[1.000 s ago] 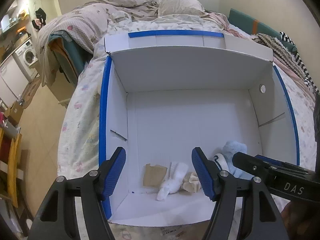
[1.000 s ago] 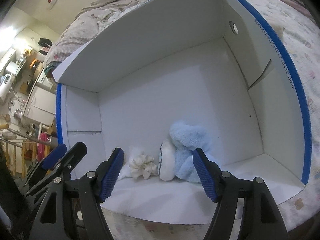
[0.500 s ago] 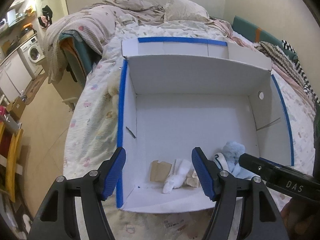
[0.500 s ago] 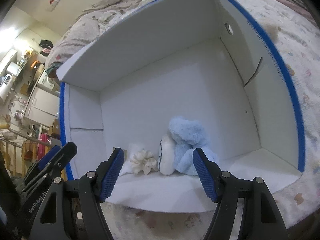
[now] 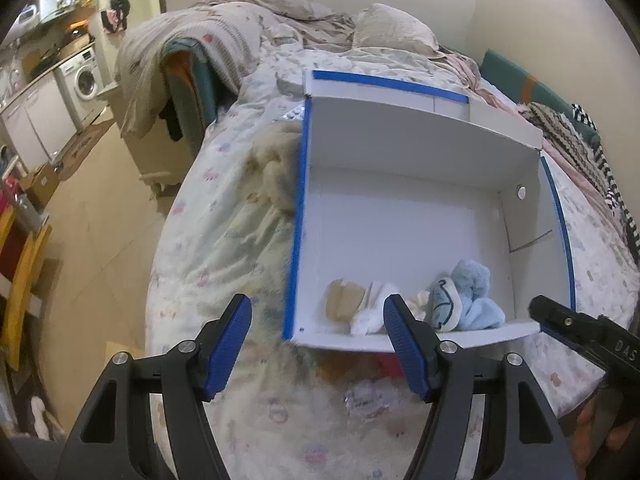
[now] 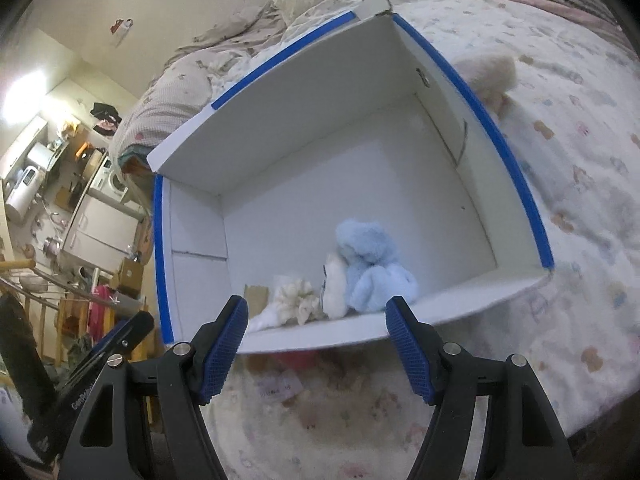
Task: Organize soft objects
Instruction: 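Grasp the clear plastic bag in front of the box with the right gripper, then carry the bag into the box with the right gripper while the left carries the tan piece in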
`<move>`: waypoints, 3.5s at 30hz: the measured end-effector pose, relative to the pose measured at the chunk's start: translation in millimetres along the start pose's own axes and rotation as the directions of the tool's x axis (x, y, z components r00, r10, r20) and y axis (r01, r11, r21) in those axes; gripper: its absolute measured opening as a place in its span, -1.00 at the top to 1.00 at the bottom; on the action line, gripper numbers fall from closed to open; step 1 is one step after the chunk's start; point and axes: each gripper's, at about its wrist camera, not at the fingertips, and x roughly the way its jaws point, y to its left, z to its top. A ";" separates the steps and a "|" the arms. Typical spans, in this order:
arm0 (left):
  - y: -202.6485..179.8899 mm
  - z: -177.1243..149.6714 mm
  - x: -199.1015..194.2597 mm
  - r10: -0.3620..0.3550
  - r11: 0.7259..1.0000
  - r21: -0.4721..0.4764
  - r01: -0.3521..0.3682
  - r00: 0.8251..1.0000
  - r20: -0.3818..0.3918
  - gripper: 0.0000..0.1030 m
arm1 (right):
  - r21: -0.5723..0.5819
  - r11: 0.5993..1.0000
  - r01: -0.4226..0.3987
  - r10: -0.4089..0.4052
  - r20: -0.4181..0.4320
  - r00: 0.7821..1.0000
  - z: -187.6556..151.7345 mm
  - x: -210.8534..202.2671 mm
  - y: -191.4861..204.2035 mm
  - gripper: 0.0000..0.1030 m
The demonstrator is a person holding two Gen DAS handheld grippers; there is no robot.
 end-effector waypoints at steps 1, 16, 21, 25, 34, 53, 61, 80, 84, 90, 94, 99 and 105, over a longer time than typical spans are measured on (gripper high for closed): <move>2.8 -2.8 -0.8 0.004 1.000 0.000 -0.004 1.000 -0.002 -0.27 | -0.005 1.000 0.001 0.000 0.008 1.000 -3.4 -2.9 -0.6 -0.47; 70.1 -33.3 25.2 0.069 0.987 -0.133 -0.086 0.989 -0.128 -0.27 | -0.040 0.997 0.067 -0.071 -0.097 0.993 -35.1 12.2 -12.3 -0.48; 81.4 -36.7 33.4 0.049 0.975 -0.203 -0.088 0.981 -0.189 -0.27 | -0.048 0.999 0.002 -0.010 -0.166 0.986 -40.1 29.9 -1.5 -0.48; 80.9 -35.3 33.4 0.030 0.972 -0.224 -0.074 0.980 -0.196 -0.27 | -0.110 0.992 -0.067 0.032 -0.296 0.955 -55.7 63.1 23.1 -0.45; 80.0 -33.5 32.6 0.017 0.972 -0.226 -0.063 0.980 -0.198 -0.27 | -0.262 0.965 0.029 -0.137 -0.407 0.903 -80.9 138.5 67.3 -0.12; 66.7 -38.8 47.7 0.014 0.986 -0.157 -0.053 0.971 -0.238 -0.27 | -0.348 0.936 -0.048 -0.096 -0.383 0.919 -89.9 108.0 74.7 0.53; 42.4 -49.2 73.2 0.049 0.998 -0.022 -0.058 0.951 -0.305 -0.27 | -0.309 0.949 -0.065 -0.041 -0.324 0.945 -80.1 53.7 48.5 0.53; -29.0 -47.5 148.7 0.035 0.972 0.227 0.060 0.920 -0.391 0.83 | -0.227 0.969 -0.103 0.030 -0.304 0.952 -53.2 37.5 17.3 0.53; -22.5 -49.0 140.2 -0.020 0.975 0.193 0.107 0.914 -0.404 0.88 | -0.230 0.967 -0.108 0.034 -0.303 0.952 -55.0 36.2 19.2 0.53; 0.7 -57.8 121.4 -0.039 0.985 0.139 0.101 0.920 -0.390 0.88 | -0.252 0.961 -0.116 0.033 -0.312 0.950 -60.5 43.8 28.1 0.53; 14.0 -60.8 106.9 -0.026 0.987 0.139 0.082 0.931 -0.364 0.88 | -0.266 0.958 -0.105 0.016 -0.317 0.948 -63.1 47.1 30.6 0.53; 24.9 -63.4 91.4 -0.026 0.989 0.127 0.070 0.949 -0.315 0.88 | -0.288 0.954 -0.085 -0.011 -0.316 0.949 -68.4 48.1 35.5 0.53; 20.7 -75.9 46.6 -0.030 0.995 0.088 0.054 0.966 -0.258 0.88 | -0.298 0.952 -0.073 -0.025 -0.311 0.950 -70.6 45.5 38.8 0.53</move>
